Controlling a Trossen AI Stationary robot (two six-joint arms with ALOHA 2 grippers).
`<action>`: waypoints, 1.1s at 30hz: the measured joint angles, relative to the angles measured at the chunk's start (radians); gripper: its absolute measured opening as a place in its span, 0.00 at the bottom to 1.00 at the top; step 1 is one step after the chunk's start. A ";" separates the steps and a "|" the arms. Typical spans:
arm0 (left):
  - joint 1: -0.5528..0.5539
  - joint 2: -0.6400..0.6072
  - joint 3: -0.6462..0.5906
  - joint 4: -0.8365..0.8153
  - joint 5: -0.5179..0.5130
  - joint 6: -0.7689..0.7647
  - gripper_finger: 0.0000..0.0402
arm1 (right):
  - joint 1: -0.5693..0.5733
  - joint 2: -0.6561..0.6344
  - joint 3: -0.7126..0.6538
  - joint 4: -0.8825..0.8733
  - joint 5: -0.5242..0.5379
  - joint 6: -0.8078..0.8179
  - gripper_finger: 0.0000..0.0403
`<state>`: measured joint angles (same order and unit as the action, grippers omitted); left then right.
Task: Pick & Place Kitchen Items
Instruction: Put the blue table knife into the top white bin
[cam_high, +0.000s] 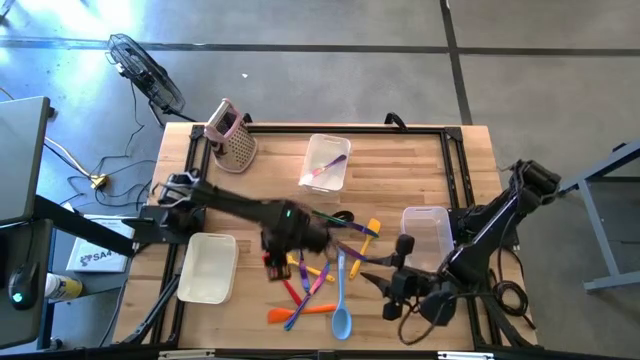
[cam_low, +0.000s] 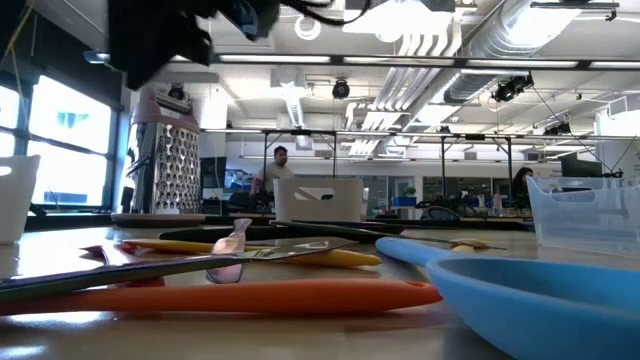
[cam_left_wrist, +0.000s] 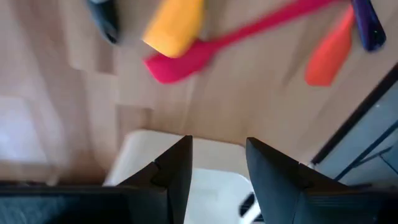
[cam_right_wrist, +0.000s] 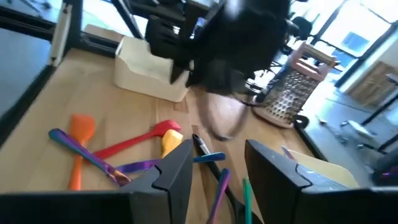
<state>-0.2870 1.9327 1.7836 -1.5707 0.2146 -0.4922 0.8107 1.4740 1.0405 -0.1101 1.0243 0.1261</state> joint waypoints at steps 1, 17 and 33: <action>-0.026 0.000 0.000 0.000 -0.006 -0.031 0.36 | -0.011 -0.006 0.000 0.007 -0.024 -0.004 0.35; -0.328 0.004 0.000 0.370 -0.272 -0.698 0.36 | -0.081 -0.126 0.000 0.032 -0.148 -0.166 0.35; -0.315 0.175 -0.001 0.544 -0.216 -1.082 0.36 | -0.073 -0.252 0.000 -0.219 -0.342 -0.029 0.35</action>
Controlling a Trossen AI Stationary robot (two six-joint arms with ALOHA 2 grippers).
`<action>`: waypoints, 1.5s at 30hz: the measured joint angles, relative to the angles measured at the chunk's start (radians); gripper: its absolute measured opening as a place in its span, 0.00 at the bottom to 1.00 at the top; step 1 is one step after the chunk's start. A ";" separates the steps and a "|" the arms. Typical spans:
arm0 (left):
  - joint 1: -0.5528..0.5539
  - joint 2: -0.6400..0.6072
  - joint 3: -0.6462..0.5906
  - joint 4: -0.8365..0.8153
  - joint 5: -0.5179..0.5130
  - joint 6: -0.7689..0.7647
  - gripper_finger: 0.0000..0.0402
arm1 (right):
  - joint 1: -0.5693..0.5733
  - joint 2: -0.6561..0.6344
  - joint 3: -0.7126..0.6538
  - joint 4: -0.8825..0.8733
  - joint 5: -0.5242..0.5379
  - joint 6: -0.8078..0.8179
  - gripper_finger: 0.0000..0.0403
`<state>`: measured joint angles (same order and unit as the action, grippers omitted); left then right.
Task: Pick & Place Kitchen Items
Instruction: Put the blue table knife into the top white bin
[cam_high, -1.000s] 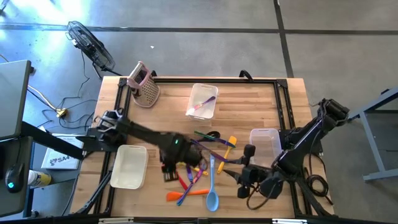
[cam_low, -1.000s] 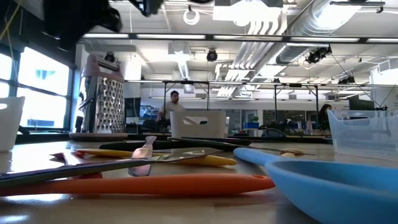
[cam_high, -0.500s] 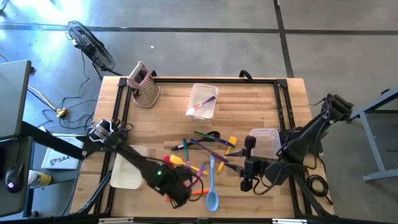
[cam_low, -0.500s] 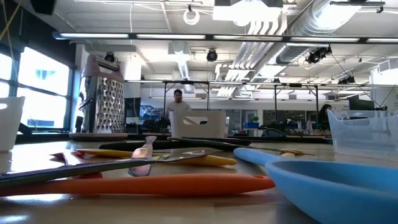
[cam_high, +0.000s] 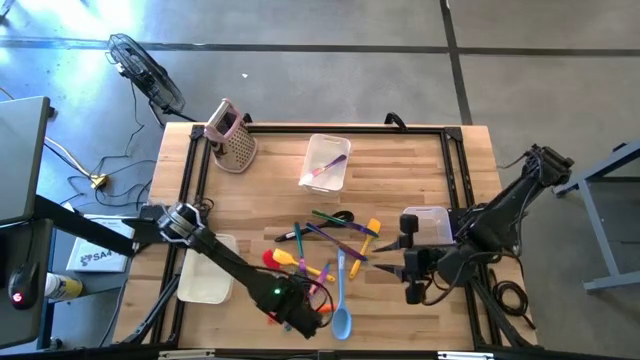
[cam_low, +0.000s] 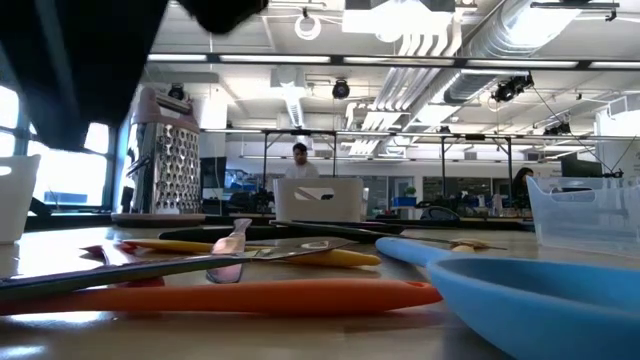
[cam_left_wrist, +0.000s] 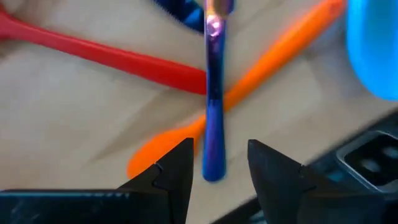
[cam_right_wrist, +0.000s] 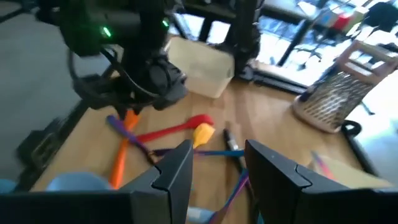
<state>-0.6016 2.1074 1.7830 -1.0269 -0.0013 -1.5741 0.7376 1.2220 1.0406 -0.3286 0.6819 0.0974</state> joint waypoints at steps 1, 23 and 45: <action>0.003 0.009 -0.002 0.006 0.003 -0.001 0.36 | 0.003 -0.006 0.000 -0.015 -0.020 0.013 0.35; 0.019 0.070 0.000 0.071 0.044 -0.137 0.36 | 0.037 -0.015 0.000 -0.150 -0.314 0.139 0.35; 0.019 0.095 0.001 0.069 0.123 -0.158 0.29 | 0.034 -0.014 0.000 -0.154 -0.321 0.143 0.35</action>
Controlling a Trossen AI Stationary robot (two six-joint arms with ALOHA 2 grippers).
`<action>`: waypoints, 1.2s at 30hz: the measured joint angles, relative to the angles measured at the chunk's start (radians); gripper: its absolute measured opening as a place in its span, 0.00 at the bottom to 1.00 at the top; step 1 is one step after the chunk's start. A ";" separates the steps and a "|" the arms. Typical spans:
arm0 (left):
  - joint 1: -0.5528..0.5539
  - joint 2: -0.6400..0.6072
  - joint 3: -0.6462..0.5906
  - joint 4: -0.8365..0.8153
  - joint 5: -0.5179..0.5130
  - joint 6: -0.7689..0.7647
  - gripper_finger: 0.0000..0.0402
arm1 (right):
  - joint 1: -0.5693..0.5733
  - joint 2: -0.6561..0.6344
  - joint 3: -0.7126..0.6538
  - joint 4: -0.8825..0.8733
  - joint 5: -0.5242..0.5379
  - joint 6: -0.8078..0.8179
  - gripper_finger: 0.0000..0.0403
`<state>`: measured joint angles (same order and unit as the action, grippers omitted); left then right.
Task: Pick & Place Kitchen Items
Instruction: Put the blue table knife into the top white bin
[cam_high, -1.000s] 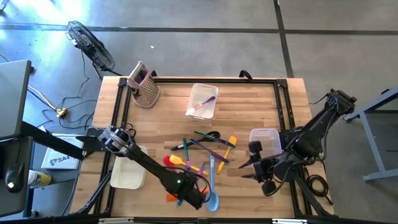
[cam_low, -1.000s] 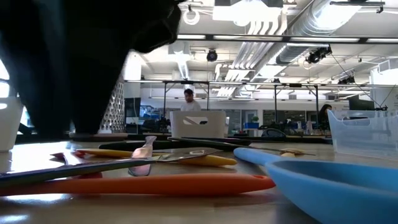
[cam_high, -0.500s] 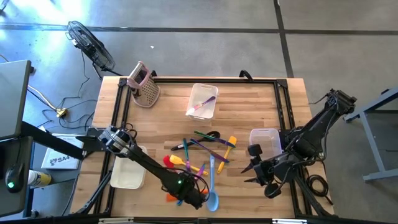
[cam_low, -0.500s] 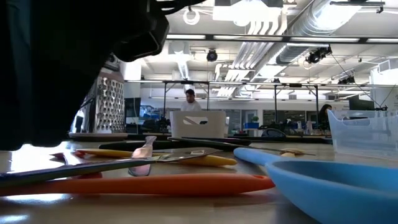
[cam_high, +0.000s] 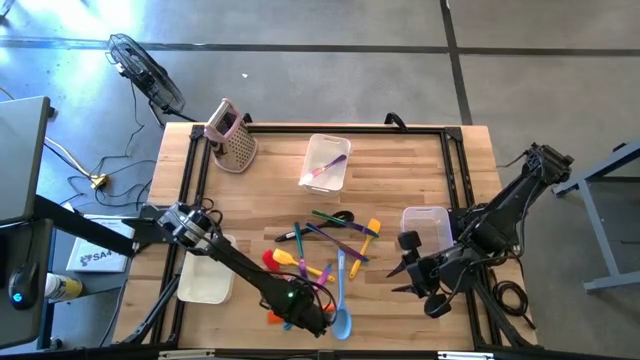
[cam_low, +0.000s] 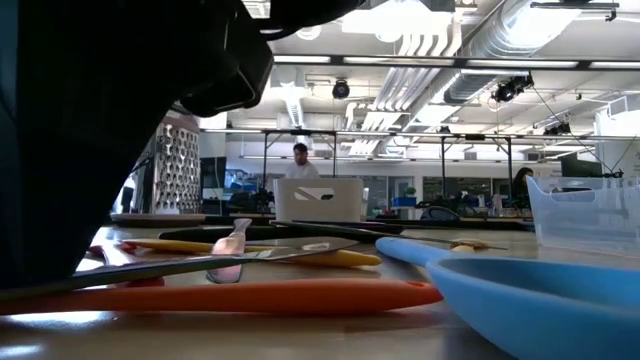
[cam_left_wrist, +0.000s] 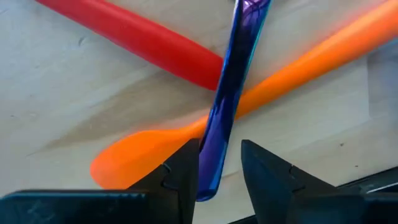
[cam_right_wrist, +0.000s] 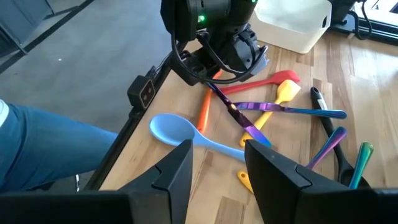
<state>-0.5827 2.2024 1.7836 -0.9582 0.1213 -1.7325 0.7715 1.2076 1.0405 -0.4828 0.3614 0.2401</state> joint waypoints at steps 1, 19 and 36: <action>0.000 0.000 0.000 0.000 0.000 0.000 0.29 | 0.000 0.000 0.000 0.000 0.000 0.000 0.35; 0.002 0.051 0.005 -0.025 0.030 -0.003 0.29 | 0.001 0.000 0.000 -0.002 -0.005 0.003 0.35; 0.003 0.055 0.003 -0.064 0.045 -0.003 0.24 | 0.001 0.000 0.000 -0.002 -0.005 0.003 0.35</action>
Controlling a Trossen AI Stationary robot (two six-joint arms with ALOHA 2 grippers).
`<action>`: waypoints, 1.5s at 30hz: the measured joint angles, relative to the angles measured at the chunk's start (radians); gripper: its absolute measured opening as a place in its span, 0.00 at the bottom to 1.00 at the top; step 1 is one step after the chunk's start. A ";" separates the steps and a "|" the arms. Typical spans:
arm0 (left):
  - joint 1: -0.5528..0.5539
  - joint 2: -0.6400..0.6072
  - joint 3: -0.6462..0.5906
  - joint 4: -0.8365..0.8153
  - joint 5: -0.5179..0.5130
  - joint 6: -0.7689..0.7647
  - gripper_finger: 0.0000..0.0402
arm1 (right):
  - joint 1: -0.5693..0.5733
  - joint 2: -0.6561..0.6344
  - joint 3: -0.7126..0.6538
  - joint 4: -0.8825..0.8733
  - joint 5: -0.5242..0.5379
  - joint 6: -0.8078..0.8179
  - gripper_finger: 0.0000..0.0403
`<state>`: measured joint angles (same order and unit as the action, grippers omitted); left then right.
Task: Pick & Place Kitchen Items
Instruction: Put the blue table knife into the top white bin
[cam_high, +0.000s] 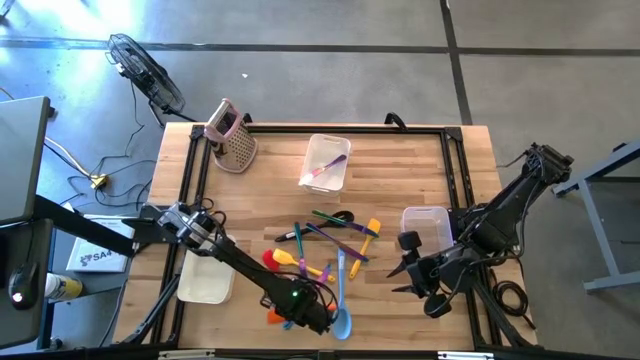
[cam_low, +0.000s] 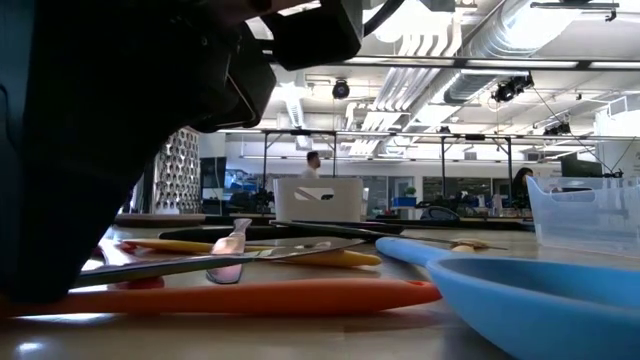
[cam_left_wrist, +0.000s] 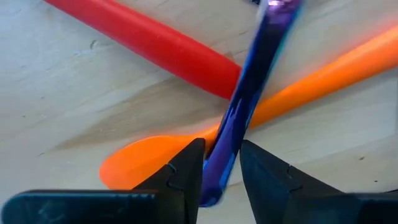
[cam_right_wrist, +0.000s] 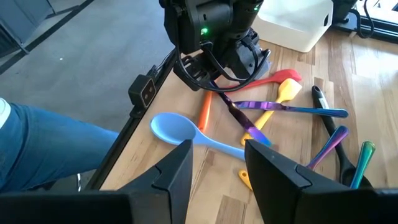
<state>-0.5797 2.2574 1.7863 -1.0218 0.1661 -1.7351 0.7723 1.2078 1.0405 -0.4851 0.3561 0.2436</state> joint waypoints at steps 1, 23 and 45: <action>0.000 0.000 0.000 -0.002 0.000 0.003 0.22 | 0.000 0.000 0.000 0.000 0.000 0.000 0.35; -0.004 0.000 -0.004 0.003 0.001 0.089 0.00 | 0.000 0.000 0.000 -0.008 0.000 0.000 0.35; -0.004 0.000 -0.003 0.030 -0.022 0.051 0.00 | 0.000 0.000 0.000 -0.013 0.000 0.000 0.35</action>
<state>-0.5835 2.2570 1.7828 -0.9917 0.1444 -1.6840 0.7723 1.2079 1.0405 -0.4984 0.3561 0.2436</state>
